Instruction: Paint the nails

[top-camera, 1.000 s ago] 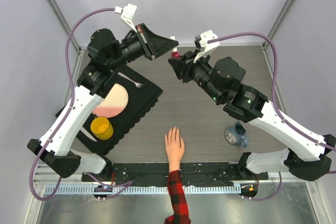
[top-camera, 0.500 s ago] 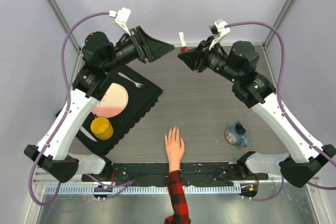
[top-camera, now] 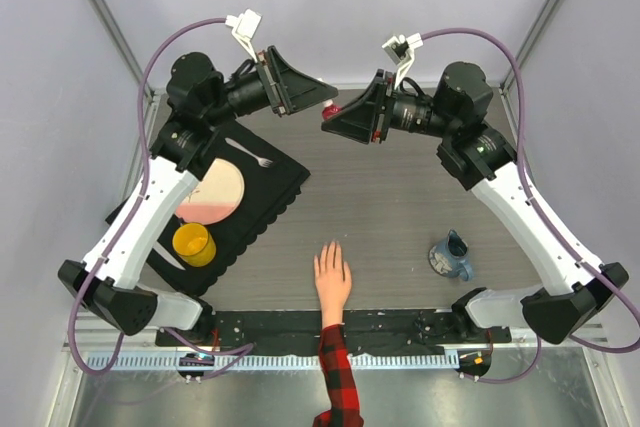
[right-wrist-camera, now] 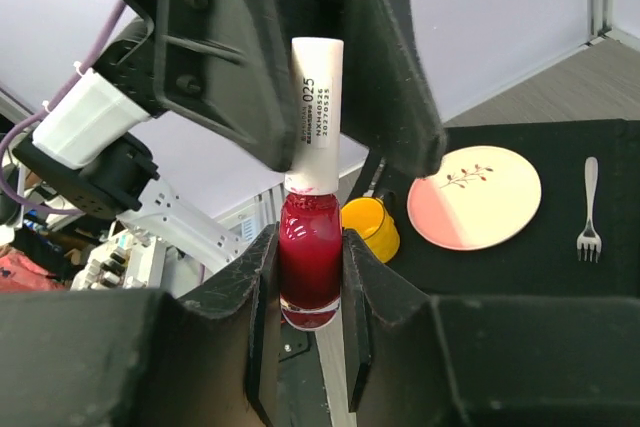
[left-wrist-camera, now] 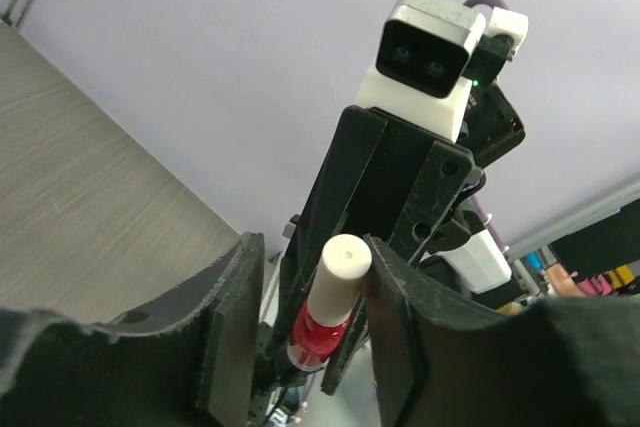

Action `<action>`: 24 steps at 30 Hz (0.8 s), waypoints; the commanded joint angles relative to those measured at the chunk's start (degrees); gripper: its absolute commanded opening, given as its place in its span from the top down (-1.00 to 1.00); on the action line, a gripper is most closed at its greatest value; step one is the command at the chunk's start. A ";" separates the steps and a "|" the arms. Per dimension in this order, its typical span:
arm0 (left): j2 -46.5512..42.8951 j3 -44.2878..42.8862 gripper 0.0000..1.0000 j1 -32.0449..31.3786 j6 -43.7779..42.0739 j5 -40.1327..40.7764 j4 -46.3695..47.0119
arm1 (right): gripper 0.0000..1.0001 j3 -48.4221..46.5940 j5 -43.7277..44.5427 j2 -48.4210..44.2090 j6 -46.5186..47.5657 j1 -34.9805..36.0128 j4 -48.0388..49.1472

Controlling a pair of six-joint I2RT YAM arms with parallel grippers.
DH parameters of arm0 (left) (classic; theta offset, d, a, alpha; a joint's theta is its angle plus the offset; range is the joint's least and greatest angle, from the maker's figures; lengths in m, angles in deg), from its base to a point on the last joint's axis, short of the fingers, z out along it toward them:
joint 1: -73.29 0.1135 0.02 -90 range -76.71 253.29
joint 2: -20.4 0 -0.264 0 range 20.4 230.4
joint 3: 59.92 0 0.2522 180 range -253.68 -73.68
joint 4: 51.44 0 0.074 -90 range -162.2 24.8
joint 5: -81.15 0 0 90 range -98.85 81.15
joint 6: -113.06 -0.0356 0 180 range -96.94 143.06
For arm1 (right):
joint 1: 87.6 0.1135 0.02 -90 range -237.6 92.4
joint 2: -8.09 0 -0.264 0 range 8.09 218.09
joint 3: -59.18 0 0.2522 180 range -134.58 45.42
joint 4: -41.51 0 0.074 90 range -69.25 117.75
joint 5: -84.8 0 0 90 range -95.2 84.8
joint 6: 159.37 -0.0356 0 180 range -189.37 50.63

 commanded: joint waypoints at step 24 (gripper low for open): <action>-2.01 -7.29 0.56 -7.72 -12.70 15.95 -12.92 | 0.99 -0.19 57.99 -6.05 23.93 21.60 -4.56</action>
